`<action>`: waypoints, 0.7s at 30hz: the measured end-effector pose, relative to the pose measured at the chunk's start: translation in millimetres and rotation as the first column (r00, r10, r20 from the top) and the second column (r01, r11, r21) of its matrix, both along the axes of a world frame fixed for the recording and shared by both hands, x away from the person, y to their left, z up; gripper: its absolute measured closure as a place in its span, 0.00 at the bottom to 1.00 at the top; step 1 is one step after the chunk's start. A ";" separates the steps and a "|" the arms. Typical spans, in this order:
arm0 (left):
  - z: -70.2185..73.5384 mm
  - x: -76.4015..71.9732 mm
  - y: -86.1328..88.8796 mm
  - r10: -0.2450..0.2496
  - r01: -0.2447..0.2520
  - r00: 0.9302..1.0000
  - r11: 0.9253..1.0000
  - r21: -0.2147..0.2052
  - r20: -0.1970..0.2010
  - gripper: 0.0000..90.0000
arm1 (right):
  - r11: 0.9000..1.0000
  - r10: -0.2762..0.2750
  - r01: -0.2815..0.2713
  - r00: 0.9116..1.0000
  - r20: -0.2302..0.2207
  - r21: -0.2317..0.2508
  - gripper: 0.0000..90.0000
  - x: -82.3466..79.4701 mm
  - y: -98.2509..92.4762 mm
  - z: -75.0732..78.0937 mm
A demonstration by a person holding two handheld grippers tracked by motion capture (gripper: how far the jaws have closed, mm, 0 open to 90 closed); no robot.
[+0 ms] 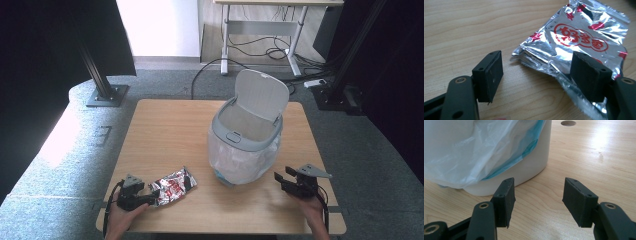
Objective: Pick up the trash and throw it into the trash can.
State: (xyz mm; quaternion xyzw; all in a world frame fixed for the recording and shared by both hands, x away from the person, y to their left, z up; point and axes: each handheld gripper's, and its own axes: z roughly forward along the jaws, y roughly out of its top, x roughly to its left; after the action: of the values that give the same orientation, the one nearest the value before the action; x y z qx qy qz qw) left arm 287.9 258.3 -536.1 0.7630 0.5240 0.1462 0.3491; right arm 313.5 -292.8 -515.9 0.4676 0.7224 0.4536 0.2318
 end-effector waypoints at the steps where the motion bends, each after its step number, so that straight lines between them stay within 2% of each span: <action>1: -2.5 0.3 -1.8 -0.007 0.007 1.000 1.000 0.009 -0.013 0.30 | 1.000 0.000 0.000 1.000 0.001 0.000 0.47 -0.5 0.0 0.5; 6: -4.0 -0.4 -5.1 -0.009 0.009 1.000 0.999 0.045 0.003 0.32 | 1.000 -0.005 0.005 1.000 0.005 0.003 0.47 -0.7 -0.5 0.8; 7: -4.4 -1.3 -5.8 -0.009 0.008 1.000 0.998 0.067 0.016 0.36 | 1.000 -0.009 0.009 1.000 0.005 0.004 0.47 -0.6 -0.7 0.6; 9: -4.7 -1.8 -6.1 -0.011 0.009 1.000 0.996 0.084 0.025 0.41 | 1.000 -0.011 0.011 1.000 0.005 0.004 0.47 -0.5 -1.0 0.4; 10: -4.8 -2.4 -6.4 -0.010 0.007 0.999 0.995 0.099 0.032 0.41 | 1.000 -0.011 0.011 1.000 0.005 0.004 0.47 -0.5 -1.0 0.4; 11: -4.8 -2.7 -6.8 -0.008 0.003 0.999 0.993 0.117 0.040 0.47 | 1.000 -0.012 0.012 1.000 0.005 0.005 0.48 -0.6 -0.8 0.4; 13: -4.3 -2.6 -6.6 -0.008 0.003 0.999 0.992 0.128 0.045 0.53 | 1.000 -0.012 0.012 1.000 0.006 0.004 0.48 -0.7 -0.7 0.6; 21: -2.9 -2.5 -12.9 -0.025 0.019 0.999 0.991 0.135 0.047 0.81 | 1.000 -0.022 0.022 1.000 0.008 0.003 0.48 -0.3 -1.8 -0.2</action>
State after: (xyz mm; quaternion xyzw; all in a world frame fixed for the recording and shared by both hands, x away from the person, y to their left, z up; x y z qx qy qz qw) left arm 285.4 245.4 -539.0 0.7868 0.4958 0.1961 0.3110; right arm 313.2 -294.6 -516.0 0.4740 0.7155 0.4542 0.2389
